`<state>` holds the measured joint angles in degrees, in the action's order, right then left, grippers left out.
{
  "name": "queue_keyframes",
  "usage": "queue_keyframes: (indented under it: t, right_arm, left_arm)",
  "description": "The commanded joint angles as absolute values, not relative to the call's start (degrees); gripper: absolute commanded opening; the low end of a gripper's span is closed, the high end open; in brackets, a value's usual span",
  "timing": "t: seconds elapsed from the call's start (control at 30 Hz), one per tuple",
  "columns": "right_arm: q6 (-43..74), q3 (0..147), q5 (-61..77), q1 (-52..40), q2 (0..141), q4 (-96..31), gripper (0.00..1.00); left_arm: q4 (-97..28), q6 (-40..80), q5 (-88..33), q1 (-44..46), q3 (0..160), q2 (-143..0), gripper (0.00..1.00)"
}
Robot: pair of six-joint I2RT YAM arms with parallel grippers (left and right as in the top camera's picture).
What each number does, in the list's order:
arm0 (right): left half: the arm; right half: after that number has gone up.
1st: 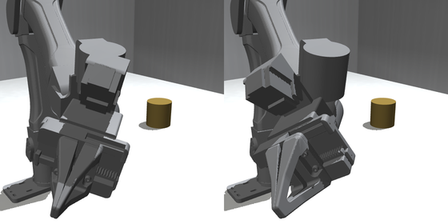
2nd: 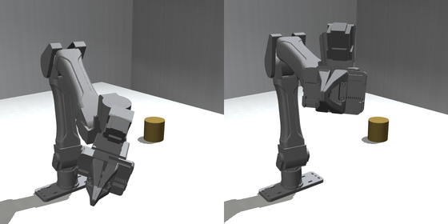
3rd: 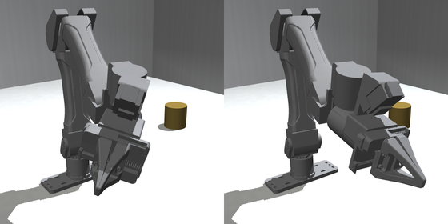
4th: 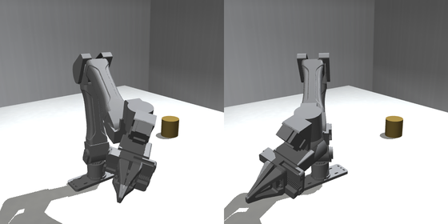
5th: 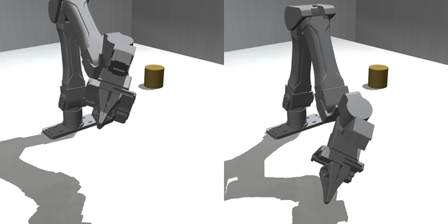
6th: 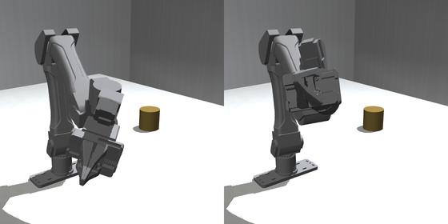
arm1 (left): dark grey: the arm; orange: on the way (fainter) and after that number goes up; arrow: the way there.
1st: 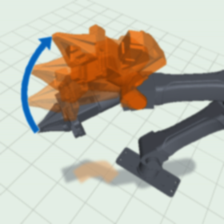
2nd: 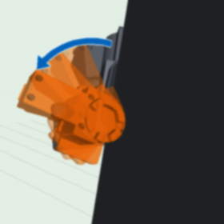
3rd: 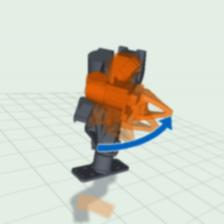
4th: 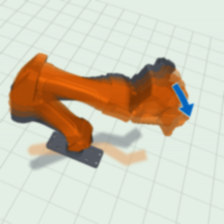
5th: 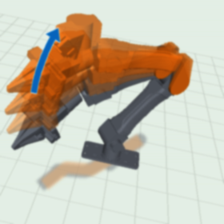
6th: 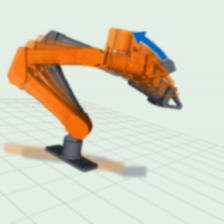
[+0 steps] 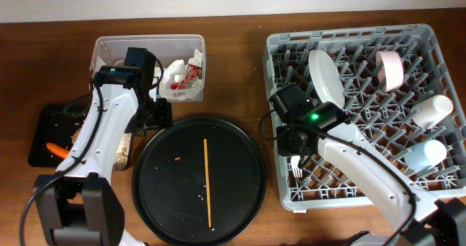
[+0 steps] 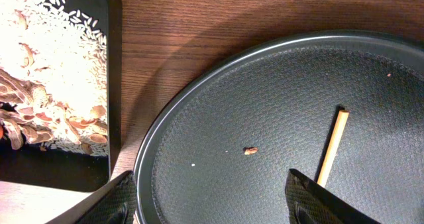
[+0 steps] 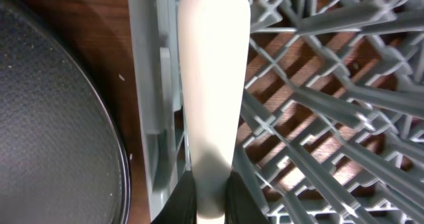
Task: Sort waste into correct bins and load items into the dishwasher rack
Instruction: 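Grasp the white plastic fork with the right gripper and place it in rack, then grasp the wooden chopstick with the right gripper and carry it to rack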
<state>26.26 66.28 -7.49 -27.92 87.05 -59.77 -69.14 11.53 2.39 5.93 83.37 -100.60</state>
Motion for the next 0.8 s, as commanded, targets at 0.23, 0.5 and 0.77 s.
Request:
queue_keyframes:
  t: [0.23, 0.5, 0.77]
  right_arm:
    - [25.71, 80.2, 3.22, -32.38, 87.2, -62.81, 0.45]
    - [32.03, 79.59, 6.92, -51.29, 106.91, -52.53, 0.46]
    - [37.01, 79.59, 5.32, -58.22, 115.81, -46.06, 0.46]
  left_arm:
    - [-69.04, 11.0, 2.98, 5.74, 83.5, -100.66, 0.72]
    - [-68.99, 11.0, 2.98, 5.74, 83.5, -100.66, 0.72]
    - [-68.38, 11.0, 2.98, 5.74, 83.5, -100.66, 0.72]
